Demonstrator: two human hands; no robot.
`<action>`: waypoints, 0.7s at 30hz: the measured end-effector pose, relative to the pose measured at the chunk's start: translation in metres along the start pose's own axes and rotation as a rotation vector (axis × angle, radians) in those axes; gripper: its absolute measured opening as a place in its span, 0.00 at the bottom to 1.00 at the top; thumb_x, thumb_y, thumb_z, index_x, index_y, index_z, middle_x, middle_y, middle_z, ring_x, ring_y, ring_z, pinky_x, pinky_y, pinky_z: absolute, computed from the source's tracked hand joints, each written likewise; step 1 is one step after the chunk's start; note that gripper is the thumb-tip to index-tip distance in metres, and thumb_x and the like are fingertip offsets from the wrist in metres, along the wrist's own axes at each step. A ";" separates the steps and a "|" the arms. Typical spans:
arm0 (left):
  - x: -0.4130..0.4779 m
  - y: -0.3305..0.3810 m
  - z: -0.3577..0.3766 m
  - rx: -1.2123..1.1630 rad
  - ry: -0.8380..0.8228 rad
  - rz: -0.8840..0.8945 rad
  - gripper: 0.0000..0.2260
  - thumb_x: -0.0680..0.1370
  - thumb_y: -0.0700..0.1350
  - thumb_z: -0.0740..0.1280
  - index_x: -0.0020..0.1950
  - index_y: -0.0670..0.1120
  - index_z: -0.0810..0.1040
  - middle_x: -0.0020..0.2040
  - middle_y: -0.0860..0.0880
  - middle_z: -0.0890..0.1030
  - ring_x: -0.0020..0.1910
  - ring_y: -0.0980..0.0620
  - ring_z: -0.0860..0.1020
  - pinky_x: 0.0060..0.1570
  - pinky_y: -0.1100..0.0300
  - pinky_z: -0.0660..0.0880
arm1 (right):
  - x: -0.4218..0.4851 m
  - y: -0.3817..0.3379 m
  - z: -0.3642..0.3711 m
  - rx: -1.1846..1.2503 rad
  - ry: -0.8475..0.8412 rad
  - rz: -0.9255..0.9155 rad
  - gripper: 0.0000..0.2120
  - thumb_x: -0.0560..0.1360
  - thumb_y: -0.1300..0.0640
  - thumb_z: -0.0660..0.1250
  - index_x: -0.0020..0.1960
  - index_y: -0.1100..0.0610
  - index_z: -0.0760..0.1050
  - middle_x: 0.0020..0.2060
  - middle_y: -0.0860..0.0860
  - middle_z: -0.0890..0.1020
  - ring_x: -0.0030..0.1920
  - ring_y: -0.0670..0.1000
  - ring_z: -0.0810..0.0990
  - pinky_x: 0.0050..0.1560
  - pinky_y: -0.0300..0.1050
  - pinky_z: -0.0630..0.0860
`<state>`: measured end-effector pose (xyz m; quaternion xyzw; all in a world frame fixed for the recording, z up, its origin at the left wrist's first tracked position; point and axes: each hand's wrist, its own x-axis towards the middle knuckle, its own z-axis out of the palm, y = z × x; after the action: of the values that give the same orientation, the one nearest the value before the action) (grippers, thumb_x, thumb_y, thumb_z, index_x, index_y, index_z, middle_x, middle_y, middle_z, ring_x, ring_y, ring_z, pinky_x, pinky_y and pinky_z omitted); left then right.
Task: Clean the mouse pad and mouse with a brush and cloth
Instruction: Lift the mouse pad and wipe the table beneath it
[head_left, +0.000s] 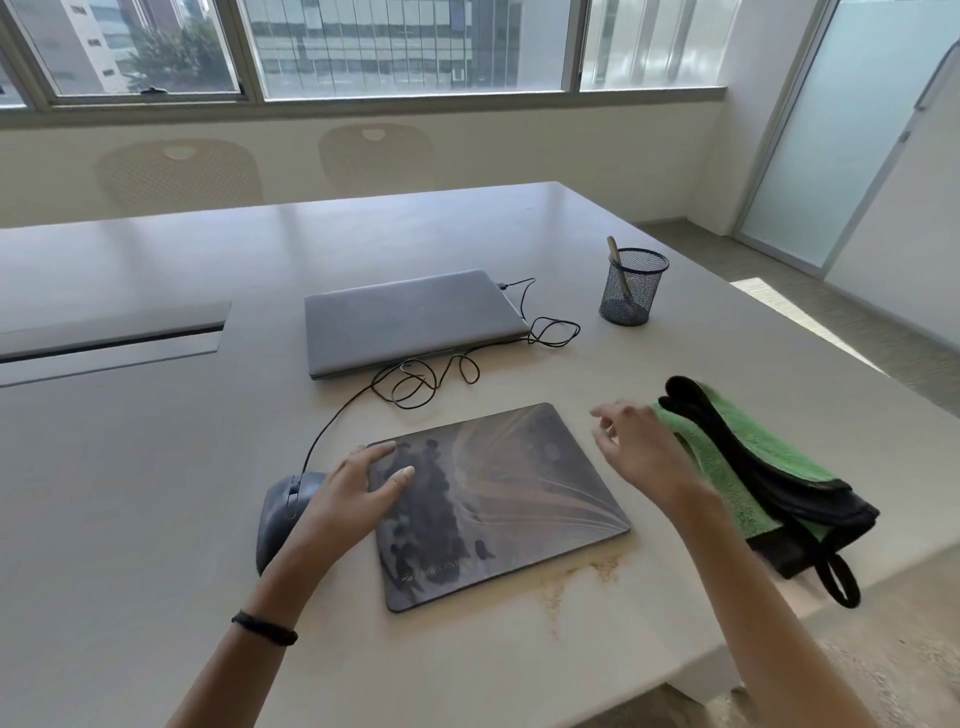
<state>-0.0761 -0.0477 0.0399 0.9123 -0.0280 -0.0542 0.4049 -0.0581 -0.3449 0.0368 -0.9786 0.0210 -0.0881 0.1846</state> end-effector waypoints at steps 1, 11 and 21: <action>-0.001 0.001 -0.001 -0.062 0.025 -0.003 0.20 0.77 0.47 0.65 0.68 0.44 0.70 0.65 0.48 0.73 0.66 0.50 0.69 0.65 0.59 0.65 | 0.001 -0.003 0.002 -0.004 -0.031 0.034 0.14 0.76 0.61 0.62 0.61 0.61 0.77 0.50 0.59 0.82 0.51 0.57 0.80 0.51 0.48 0.76; -0.002 0.000 0.002 -0.339 0.156 0.085 0.14 0.77 0.40 0.65 0.62 0.49 0.74 0.57 0.55 0.75 0.62 0.58 0.68 0.54 0.71 0.67 | 0.003 -0.015 0.003 0.083 -0.146 0.176 0.10 0.74 0.57 0.65 0.54 0.52 0.80 0.43 0.52 0.83 0.50 0.53 0.80 0.51 0.42 0.74; 0.001 -0.005 -0.002 -0.187 0.239 0.110 0.12 0.76 0.36 0.66 0.56 0.48 0.79 0.44 0.49 0.82 0.40 0.57 0.82 0.37 0.61 0.81 | 0.007 -0.019 0.002 0.318 -0.165 0.210 0.09 0.73 0.64 0.66 0.50 0.56 0.82 0.45 0.52 0.77 0.45 0.49 0.74 0.43 0.36 0.68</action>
<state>-0.0750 -0.0431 0.0380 0.8678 -0.0245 0.0745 0.4907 -0.0511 -0.3267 0.0431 -0.9335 0.0937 0.0100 0.3461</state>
